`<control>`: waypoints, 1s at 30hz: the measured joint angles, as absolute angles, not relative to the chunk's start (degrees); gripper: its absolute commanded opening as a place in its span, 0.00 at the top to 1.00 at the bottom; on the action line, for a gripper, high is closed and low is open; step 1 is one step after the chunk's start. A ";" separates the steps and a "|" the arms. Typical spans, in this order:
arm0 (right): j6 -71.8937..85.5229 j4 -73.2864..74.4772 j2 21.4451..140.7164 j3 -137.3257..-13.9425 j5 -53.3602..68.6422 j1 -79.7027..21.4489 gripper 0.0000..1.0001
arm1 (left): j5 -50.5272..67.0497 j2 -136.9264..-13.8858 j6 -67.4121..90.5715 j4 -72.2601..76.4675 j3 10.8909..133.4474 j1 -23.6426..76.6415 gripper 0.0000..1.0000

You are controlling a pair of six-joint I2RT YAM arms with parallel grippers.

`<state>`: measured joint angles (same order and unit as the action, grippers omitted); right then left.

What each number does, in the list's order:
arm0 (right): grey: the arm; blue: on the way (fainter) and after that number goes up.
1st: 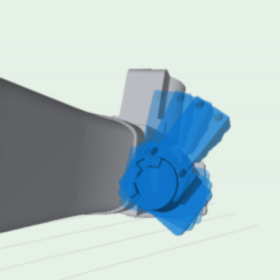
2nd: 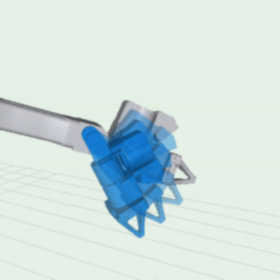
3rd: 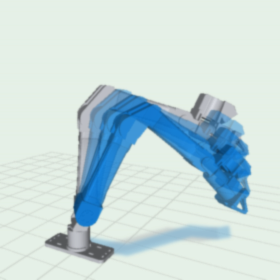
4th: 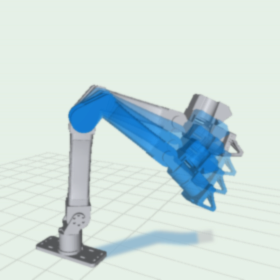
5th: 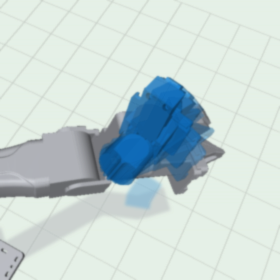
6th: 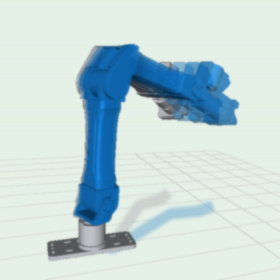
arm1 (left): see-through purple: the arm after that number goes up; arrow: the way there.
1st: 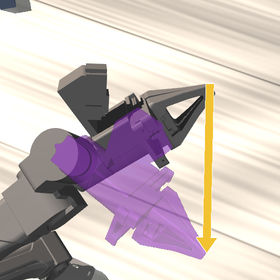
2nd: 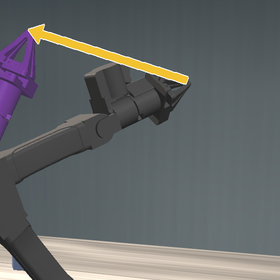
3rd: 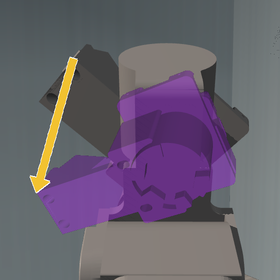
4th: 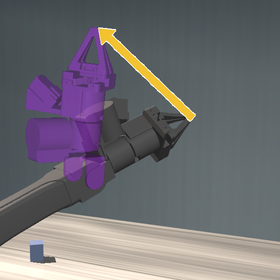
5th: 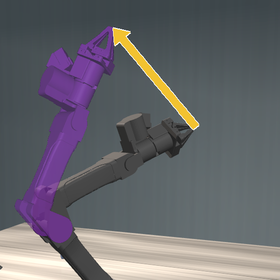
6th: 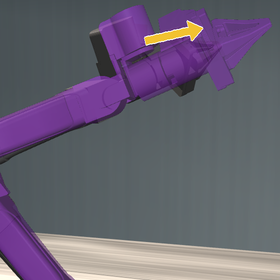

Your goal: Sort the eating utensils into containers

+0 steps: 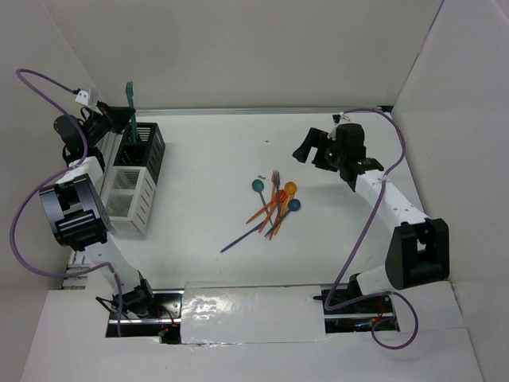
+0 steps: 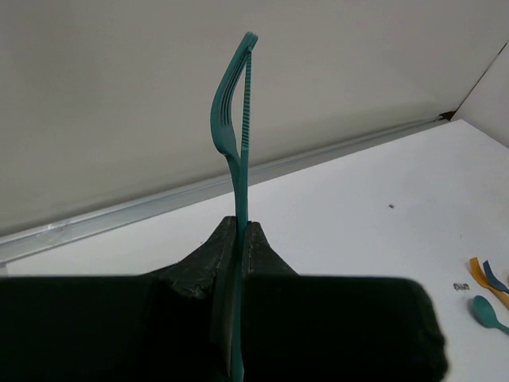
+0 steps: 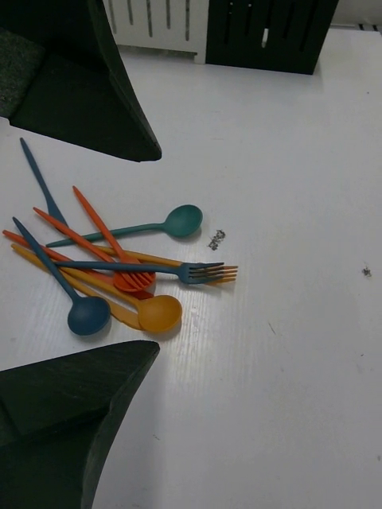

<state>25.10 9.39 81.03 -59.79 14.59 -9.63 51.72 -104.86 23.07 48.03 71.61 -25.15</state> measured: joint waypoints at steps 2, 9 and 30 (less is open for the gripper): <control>25.26 9.10 81.87 -60.42 13.76 -9.96 0.00 | 52.45 -107.26 24.10 51.07 72.95 -25.47 1.00; 25.69 7.68 85.19 -63.20 10.17 -12.84 0.00 | 54.30 -114.85 25.52 55.29 80.12 -25.78 1.00; 25.12 7.29 93.27 -70.02 4.03 -16.80 0.00 | 59.42 -123.87 23.99 64.25 82.89 -25.85 0.85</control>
